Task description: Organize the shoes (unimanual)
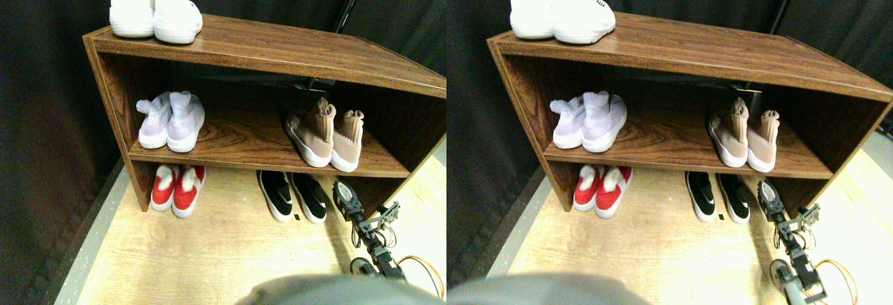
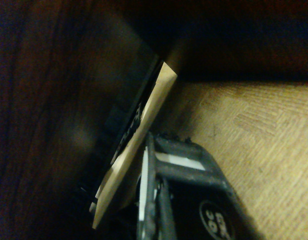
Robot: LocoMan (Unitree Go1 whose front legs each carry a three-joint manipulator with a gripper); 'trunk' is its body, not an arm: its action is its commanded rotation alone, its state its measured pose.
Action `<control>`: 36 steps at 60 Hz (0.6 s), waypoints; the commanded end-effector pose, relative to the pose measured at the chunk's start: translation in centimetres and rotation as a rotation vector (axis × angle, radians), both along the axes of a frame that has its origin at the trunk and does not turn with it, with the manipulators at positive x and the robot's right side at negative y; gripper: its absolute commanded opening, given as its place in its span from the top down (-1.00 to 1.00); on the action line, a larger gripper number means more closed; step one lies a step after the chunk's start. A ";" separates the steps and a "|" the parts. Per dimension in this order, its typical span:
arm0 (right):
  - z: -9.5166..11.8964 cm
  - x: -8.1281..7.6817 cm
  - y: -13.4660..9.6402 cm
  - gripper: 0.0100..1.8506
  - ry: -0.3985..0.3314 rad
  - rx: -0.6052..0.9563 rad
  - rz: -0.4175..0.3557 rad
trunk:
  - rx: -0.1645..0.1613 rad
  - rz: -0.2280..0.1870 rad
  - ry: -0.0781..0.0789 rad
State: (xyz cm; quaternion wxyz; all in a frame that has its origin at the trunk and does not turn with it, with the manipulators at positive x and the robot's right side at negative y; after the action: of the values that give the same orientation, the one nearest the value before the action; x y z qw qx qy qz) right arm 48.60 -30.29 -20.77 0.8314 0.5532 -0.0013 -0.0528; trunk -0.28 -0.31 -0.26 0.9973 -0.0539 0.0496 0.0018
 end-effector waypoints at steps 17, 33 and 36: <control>-1.3 1.6 0.3 0.94 0.051 0.036 -0.034 | -0.011 0.029 0.017; -2.1 2.4 1.5 0.94 0.098 0.080 0.006 | -0.022 0.040 0.020; -2.3 2.6 1.6 0.94 0.097 0.075 0.022 | -0.025 0.042 0.022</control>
State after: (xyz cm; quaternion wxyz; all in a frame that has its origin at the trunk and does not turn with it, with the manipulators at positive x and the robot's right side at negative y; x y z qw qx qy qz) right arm 50.67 -29.15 -23.75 0.8092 0.5765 0.0579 -0.0974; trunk -0.33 -0.29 -0.17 0.9971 -0.0579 0.0492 0.0110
